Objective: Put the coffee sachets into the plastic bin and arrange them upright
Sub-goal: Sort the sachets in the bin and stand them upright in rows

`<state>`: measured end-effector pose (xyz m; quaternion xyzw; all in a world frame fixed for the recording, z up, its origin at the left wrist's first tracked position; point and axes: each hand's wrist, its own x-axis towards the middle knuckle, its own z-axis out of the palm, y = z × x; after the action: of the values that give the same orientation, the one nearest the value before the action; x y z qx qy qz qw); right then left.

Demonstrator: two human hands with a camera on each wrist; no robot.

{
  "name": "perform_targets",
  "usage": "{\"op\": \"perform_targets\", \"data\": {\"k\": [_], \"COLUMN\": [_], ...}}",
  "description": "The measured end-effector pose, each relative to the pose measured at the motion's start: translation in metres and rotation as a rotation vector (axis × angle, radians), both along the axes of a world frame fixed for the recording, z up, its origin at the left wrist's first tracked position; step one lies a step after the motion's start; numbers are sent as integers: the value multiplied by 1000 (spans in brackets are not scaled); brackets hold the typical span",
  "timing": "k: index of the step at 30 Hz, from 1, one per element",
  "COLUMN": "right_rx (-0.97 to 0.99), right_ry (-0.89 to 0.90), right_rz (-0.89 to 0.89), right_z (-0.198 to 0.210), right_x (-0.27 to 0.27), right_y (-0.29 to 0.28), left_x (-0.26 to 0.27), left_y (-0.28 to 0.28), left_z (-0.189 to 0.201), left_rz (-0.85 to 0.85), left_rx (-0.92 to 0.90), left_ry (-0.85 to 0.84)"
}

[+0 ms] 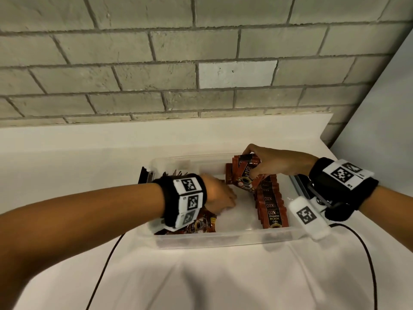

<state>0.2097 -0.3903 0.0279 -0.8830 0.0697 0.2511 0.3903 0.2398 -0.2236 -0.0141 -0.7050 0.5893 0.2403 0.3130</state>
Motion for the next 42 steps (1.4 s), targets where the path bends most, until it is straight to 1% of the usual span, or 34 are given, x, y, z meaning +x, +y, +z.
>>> {"op": "perform_targets", "data": {"k": [3, 6, 10, 13, 16, 18, 20, 22, 24, 25, 27, 28, 29, 30, 31, 33, 35, 37, 40, 42], "right_rx": [-9, -16, -15, 6, 54, 60, 56, 38, 6, -9, -16, -1, 20, 43, 65, 118, 141, 110, -25, -63], "right_ry": [0, -17, -24, -10, 27, 47, 66, 72, 57, 45, 41, 44, 51, 58, 63, 74, 69, 61, 73, 77], "right_rz": [13, 25, 19, 24, 31, 41, 53, 75, 92, 95, 86, 74, 58, 44, 37, 32, 33, 26, 100, 178], "right_z": [-4, -6, -8, -8, -5, -4, -2, -1, -2, -3, -5, -6, -6, -5, -4, -1, 0, 0, 7, 14], "right_x": [-1, 0, 5, 7, 8, 8, 7, 7, 7, 8, 9, 10, 11, 11, 11, 11, 12, 13, 14, 16], "right_y": [0, 2, 7, 9, 7, 5, 6, 10, 16, 19, 22, 23, 24, 25, 26, 30, 33, 36, 34, 31], "left_x": [8, 15, 14, 14, 13, 14, 13, 11, 6, 3, 0, 0, -1, -2, -4, -7, -7, -7, -6, -8], "left_y": [1, 11, 18, 16, 19, 22, 24, 23, 18, 16, 15, 14, 13, 12, 10, 4, -2, -6, -10, -13], "left_z": [-10, -6, 1, 9, 20, 22, 23, 23, 19, 17, 12, 7, 4, 3, 3, 1, -1, 0, -2, -4], "left_rz": [66, 152, 228, 368, 498, 636, 803, 960, 1045, 1097, 1217, 1265, 1282, 1272, 1260, 1271, 1304, 1314, 1303, 1315], "left_rx": [29, 74, 74, -74, -343, -506, -615, -643, -659, -672, -678, -660, -635, -633, -659, -810, -1000, -1114, -1155, -1160], "left_ry": [-54, -111, -89, 40, 134, 180, 256, 421, 617, 686, 766, 776, 735, 654, 566, 452, 450, 517, 507, 483]}}
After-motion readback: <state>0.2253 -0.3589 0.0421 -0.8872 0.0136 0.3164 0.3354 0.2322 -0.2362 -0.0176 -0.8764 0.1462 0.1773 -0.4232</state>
